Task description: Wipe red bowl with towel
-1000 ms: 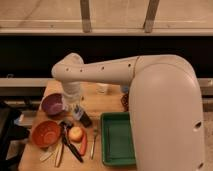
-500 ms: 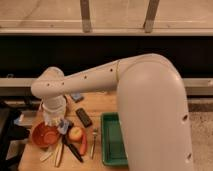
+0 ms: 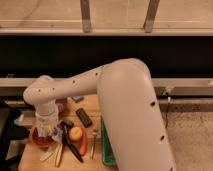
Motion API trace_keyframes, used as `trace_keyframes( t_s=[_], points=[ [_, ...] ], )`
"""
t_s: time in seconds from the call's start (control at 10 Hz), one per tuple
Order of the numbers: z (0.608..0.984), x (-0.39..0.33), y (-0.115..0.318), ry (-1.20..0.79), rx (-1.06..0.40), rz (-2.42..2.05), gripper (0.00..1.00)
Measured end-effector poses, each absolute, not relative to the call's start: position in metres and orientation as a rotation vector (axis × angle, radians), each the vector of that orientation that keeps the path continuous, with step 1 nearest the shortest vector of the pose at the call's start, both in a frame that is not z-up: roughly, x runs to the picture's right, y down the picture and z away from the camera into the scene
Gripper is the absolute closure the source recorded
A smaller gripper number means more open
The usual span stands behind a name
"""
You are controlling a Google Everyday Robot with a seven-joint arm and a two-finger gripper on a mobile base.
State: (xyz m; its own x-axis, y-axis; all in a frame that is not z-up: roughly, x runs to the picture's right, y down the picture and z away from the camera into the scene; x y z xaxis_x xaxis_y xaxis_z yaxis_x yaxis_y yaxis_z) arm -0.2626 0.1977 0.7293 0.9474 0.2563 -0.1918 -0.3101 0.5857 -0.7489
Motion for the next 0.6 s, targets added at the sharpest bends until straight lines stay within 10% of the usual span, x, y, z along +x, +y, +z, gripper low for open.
trace_keyframes(
  t_s=[0.6],
  points=[
    [0.746,-0.288,0.198,0.086,-0.907,0.252,1.00]
  ],
)
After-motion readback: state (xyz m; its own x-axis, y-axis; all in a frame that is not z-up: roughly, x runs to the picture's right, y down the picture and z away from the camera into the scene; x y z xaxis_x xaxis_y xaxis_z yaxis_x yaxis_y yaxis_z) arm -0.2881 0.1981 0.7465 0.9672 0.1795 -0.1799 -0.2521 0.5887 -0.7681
